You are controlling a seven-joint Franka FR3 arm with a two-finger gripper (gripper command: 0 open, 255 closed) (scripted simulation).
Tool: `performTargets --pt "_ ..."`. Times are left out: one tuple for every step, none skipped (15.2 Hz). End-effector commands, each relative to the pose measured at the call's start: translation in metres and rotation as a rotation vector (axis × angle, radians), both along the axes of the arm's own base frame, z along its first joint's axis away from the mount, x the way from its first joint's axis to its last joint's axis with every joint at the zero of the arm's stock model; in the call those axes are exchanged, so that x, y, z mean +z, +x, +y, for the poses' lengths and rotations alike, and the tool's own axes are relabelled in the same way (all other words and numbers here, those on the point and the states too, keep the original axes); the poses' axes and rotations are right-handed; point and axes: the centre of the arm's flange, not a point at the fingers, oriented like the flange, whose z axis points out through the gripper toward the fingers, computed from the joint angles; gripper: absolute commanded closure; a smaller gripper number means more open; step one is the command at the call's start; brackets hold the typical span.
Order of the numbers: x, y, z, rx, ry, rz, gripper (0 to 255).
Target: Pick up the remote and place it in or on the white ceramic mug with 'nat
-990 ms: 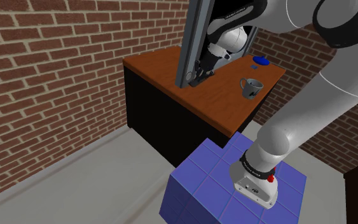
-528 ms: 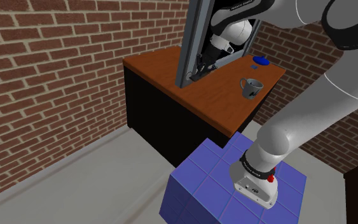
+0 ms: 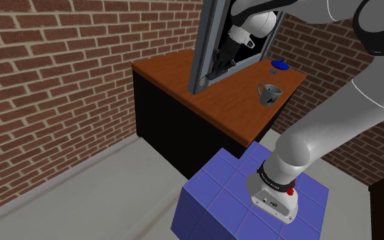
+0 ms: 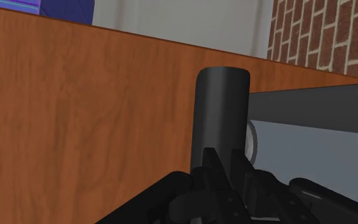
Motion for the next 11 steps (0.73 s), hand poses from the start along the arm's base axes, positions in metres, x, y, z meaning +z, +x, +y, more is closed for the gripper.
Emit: performTargets --pt "0.010 0.000 0.001 0.000 0.000 0.000 255" --pt "0.016 0.000 0.001 0.000 0.000 0.000 255" --pt "0.021 0.000 0.001 0.000 0.000 0.000 255" --pt "0.026 0.000 0.001 0.000 0.000 0.000 255" --pt "0.030 0.000 0.001 0.000 0.000 0.000 255" --pt "0.030 -0.009 -0.008 0.000 0.000 0.000 255" --pt "0.030 -0.019 -0.018 0.000 0.000 0.000 255" --pt "0.030 -0.029 -0.027 0.000 0.000 0.000 255" --pt "0.029 -0.038 -0.036 0.000 0.000 0.000 255" --pt "0.029 -0.048 -0.045 0.000 0.000 0.000 255" --pt "0.029 -0.057 -0.054 0.000 0.000 0.000 255"
